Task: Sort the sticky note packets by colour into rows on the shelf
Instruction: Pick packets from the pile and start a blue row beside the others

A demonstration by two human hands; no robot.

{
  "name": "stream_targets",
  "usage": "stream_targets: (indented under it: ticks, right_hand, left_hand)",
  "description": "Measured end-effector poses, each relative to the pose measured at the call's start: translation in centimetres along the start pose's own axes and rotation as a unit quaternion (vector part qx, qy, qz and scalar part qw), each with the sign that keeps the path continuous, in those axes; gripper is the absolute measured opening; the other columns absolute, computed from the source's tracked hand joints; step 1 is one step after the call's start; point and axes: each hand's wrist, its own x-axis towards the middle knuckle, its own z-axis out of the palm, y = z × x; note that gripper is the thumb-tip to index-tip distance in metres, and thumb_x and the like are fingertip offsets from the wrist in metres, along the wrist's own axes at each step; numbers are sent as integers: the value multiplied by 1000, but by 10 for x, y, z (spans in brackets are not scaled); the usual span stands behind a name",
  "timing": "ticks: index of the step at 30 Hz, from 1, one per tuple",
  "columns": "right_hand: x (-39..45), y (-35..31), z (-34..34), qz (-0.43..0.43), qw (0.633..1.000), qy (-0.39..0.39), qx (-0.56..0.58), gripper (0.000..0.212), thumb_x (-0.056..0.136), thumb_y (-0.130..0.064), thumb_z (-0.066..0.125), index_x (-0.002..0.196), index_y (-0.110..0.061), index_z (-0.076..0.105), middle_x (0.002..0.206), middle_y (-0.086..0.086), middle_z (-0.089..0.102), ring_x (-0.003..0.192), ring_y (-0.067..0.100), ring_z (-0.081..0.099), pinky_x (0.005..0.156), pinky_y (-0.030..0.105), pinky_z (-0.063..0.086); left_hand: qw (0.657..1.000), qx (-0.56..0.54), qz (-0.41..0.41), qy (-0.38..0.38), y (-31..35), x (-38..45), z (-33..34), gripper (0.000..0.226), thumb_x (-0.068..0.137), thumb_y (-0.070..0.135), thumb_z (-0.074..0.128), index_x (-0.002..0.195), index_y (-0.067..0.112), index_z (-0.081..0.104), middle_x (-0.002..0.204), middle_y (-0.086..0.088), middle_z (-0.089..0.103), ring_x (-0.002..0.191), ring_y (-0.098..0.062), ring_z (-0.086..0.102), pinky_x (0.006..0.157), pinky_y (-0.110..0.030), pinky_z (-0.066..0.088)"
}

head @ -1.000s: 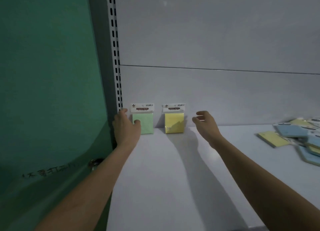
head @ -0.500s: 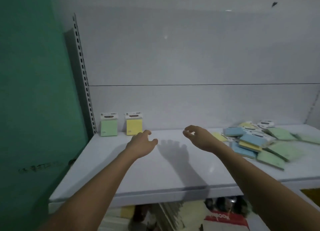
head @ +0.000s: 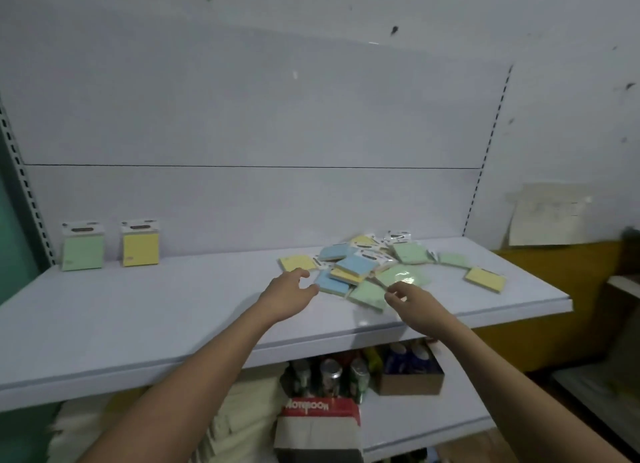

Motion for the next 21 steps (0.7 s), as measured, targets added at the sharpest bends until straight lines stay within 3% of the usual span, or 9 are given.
stream_targets:
  ticks: [3,7,9,14,18,21]
  right_hand:
    - [6,37,-12,37,999,29,2,38,97,-39,46,125,-15,55,121,5,61,102,18,58,86,34,50]
    - [27,73,-25,101,992,69,6,35,92,-40,50,118,-17,56,94,-2,61,80,13,57,75,33,50]
    - [43,87,-27,114,991,75,-7,37,92,-40,52,119,-17,54,99,1,62,83,16,56,77,34,50]
    - [83,109,-34,92,994,58,-24,46,90,-50,53,121,-16,52,107,3,64,89,19,59,78,35,50]
    - [120,107,-44,40,996,59,-58,61,84,-65,50,121,-17,52,107,1,63,85,16,58,66,31,43]
    - [139,101,-42,13,998,40,-50,67,77,-70,54,119,-18,52,106,1,62,86,17,56,64,32,40]
  left_hand:
    - [1000,-18,4,10,22,20,21,51,89,45,54,135,24,47,138,-5,50,121,-22,51,98,-35,44]
    - [999,-26,11,28,45,63,42,49,86,36,59,132,20,51,132,-5,54,113,-22,55,92,-34,48]
    - [999,-19,10,42,55,89,54,49,86,32,60,132,16,52,131,-6,56,114,-24,55,93,-35,48]
    - [997,55,-17,44,59,148,94,56,83,41,64,131,15,53,137,-10,48,127,-30,43,103,-39,40]
    - [994,94,-43,24,64,187,100,70,78,48,68,138,18,46,139,-12,42,126,-31,42,99,-35,42]
    - [992,110,-57,19,72,198,104,71,79,47,69,138,16,44,137,-11,47,124,-30,43,91,-32,38]
